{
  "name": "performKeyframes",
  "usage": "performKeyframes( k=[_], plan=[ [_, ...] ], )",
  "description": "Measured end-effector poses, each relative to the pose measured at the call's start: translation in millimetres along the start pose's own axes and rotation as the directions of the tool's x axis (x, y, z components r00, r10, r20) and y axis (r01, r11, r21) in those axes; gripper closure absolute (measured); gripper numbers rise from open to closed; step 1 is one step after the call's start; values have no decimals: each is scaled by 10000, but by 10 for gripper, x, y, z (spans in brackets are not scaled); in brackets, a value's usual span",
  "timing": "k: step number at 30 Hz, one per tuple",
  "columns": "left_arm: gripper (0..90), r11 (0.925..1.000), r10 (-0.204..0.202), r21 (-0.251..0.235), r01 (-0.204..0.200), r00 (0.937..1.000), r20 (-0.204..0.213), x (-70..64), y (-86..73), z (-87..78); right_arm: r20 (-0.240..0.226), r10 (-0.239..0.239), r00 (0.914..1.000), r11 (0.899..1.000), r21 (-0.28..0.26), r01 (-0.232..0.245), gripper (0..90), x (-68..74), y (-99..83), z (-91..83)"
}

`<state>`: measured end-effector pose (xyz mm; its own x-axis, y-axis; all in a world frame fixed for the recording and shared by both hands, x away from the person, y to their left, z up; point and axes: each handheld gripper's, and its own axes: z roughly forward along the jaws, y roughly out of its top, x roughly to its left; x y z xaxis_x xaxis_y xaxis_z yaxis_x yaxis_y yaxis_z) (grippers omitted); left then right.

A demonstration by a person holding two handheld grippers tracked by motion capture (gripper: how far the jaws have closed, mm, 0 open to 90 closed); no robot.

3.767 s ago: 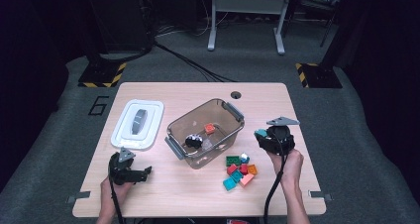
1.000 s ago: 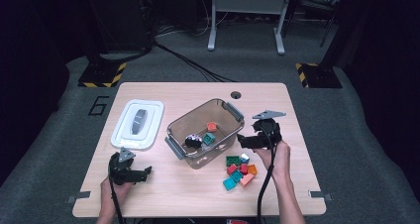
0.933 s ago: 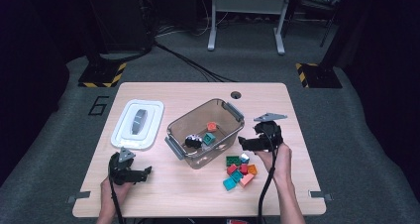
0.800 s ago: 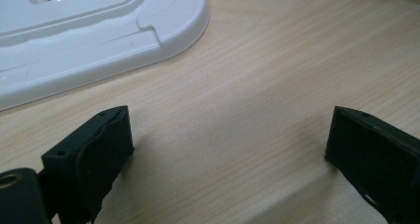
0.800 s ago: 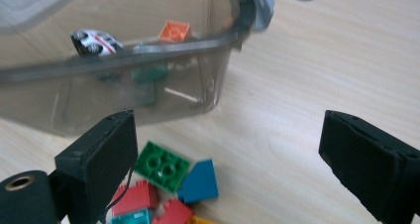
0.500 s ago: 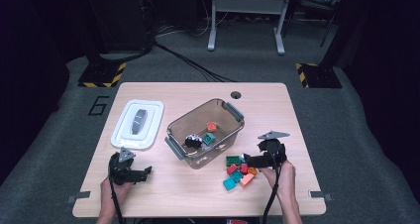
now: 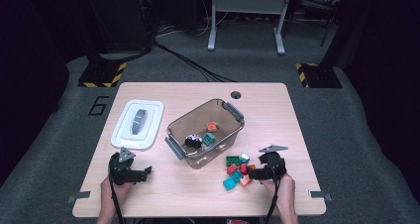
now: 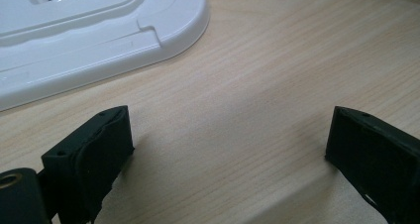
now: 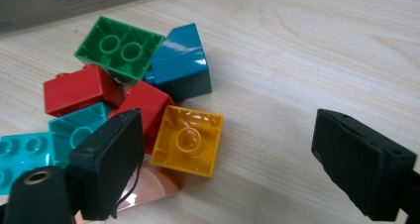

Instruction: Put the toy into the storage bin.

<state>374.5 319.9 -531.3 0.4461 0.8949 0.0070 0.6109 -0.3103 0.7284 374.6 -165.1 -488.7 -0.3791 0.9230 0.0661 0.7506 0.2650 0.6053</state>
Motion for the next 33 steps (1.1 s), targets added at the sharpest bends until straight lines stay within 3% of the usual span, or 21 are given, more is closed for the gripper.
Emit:
performKeyframes(
  k=[8,18,22,28,33],
  plan=[
    [40,10000,4,5,-4,10000,6,0,0,0,48,45,10000,10000,49,-45,151,2,1,61],
    [40,10000,9,-1,-9,10000,-5,-1,0,0,559,104,9984,9995,282,-120,255,-45,2,105],
    [40,10000,8,-2,-8,10000,-6,-1,0,0,784,287,9965,9992,239,-307,248,-112,17,70],
    [40,10000,40,5,-40,10000,4,0,0,0,437,647,9969,9977,-214,-638,211,-102,49,15],
    [40,10000,24,15,-24,10000,-1,-1,0,-1,476,468,9978,9988,97,-473,251,-31,60,98]
  ],
)
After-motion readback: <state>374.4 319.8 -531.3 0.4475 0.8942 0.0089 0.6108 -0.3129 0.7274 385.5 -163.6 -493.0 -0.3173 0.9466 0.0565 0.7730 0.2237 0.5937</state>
